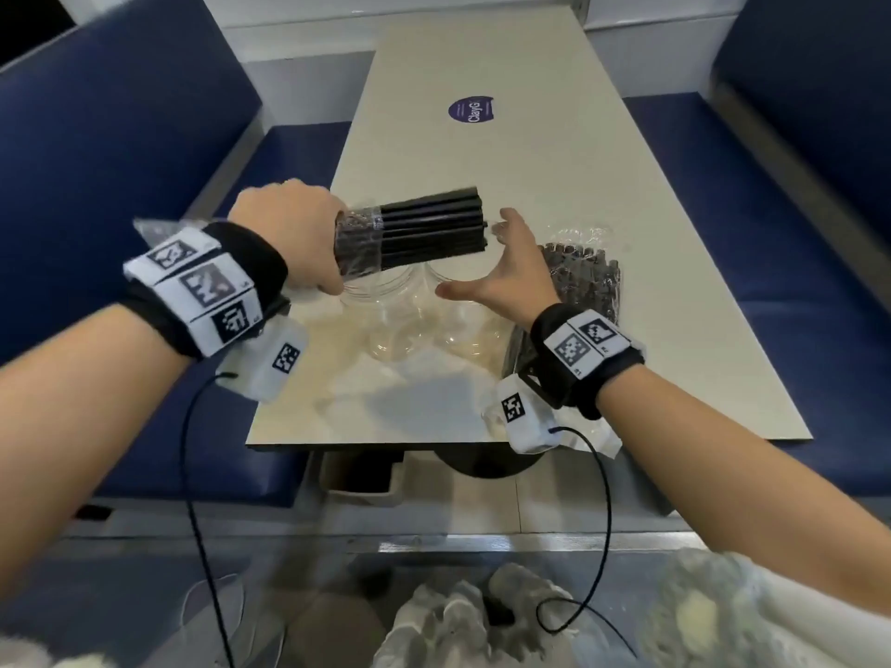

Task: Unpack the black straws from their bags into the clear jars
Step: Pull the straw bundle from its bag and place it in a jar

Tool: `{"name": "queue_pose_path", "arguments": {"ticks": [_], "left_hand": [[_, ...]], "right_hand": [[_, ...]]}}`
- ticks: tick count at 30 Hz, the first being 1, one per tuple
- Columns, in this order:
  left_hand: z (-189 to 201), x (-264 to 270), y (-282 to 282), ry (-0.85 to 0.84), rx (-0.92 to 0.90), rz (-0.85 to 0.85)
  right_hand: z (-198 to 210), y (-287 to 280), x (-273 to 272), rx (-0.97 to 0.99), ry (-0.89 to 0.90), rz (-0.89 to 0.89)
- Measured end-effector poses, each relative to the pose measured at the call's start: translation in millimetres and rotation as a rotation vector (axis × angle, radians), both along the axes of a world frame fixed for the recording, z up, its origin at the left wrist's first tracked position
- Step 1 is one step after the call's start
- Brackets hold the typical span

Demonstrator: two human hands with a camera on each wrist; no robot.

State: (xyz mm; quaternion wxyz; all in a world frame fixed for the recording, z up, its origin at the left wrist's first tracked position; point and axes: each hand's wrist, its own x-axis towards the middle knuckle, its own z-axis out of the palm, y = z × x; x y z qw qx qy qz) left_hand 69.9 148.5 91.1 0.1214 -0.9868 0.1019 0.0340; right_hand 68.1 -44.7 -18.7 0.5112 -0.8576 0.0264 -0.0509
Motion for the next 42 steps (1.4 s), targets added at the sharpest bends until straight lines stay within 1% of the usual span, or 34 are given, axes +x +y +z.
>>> {"name": "queue_pose_path", "arguments": {"ticks": [6, 8, 9, 11, 13, 17, 20, 23, 25, 26, 29, 30, 32, 34, 35, 37, 39, 42], "left_hand": [[22.3, 26.9, -50.5, 0.027, 0.458, -0.153], [28.6, 29.7, -65.2, 0.013, 0.578, -0.202], [30.5, 30.0, -72.2, -0.004, 0.629, -0.231], [29.3, 29.5, -85.7, -0.026, 0.703, -0.290], [21.8, 26.4, -99.4, -0.043, 0.760, -0.351], [-2.3, 23.1, -116.3, -0.083, 0.865, -0.426], [-7.9, 21.1, -117.7, -0.150, 0.853, -0.483], [0.8, 17.5, -111.7, -0.266, 0.803, -0.498], [12.3, 16.3, -101.9, -0.366, 0.715, -0.463], [18.5, 16.3, -95.8, -0.393, 0.604, -0.445], [36.7, 12.7, -76.7, -0.351, 0.113, -0.362], [38.6, 11.9, -71.3, -0.365, -0.054, -0.303], [35.8, 11.9, -62.5, -0.384, -0.361, -0.128], [24.0, 13.4, -57.7, -0.270, -0.603, 0.010], [17.3, 12.9, -57.3, -0.190, -0.691, 0.036], [5.7, 10.2, -59.5, -0.083, -0.776, 0.044], [-4.0, 9.3, -63.0, -0.040, -0.800, 0.034], [-13.0, 13.2, -65.7, -0.053, -0.893, 0.016]], "right_hand": [[0.5, -2.8, -1.8, 0.063, -0.019, -0.013], [1.1, -3.0, -2.1, 0.084, -0.018, -0.011], [0.7, -2.8, -2.2, 0.070, -0.019, -0.009], [-1.2, -1.7, -2.5, -0.021, -0.035, 0.000], [-3.6, -0.4, -2.7, -0.080, -0.054, 0.013], [-6.0, 0.9, -2.6, -0.070, -0.056, 0.030], [-7.4, 0.0, -2.9, -0.084, -0.052, 0.040], [-8.9, -1.7, -3.0, -0.093, -0.047, 0.040], [-9.6, -2.2, -3.3, -0.080, -0.041, 0.043], [-9.6, -2.6, -3.6, -0.077, -0.034, 0.047], [-8.9, -3.7, -3.8, -0.074, -0.028, 0.050], [-8.4, -3.8, -4.2, -0.075, -0.029, 0.055], [-6.3, -3.0, -5.2, -0.051, -0.030, 0.064], [-4.2, -2.2, -6.2, -0.002, -0.024, 0.065], [-3.6, -1.9, -6.1, 0.010, -0.021, 0.065], [-4.2, -1.7, -4.5, -0.013, -0.013, 0.066], [-6.0, -1.9, -1.6, -0.055, -0.023, 0.059], [-6.2, -2.7, -0.7, 0.001, -0.053, 0.025]]}}
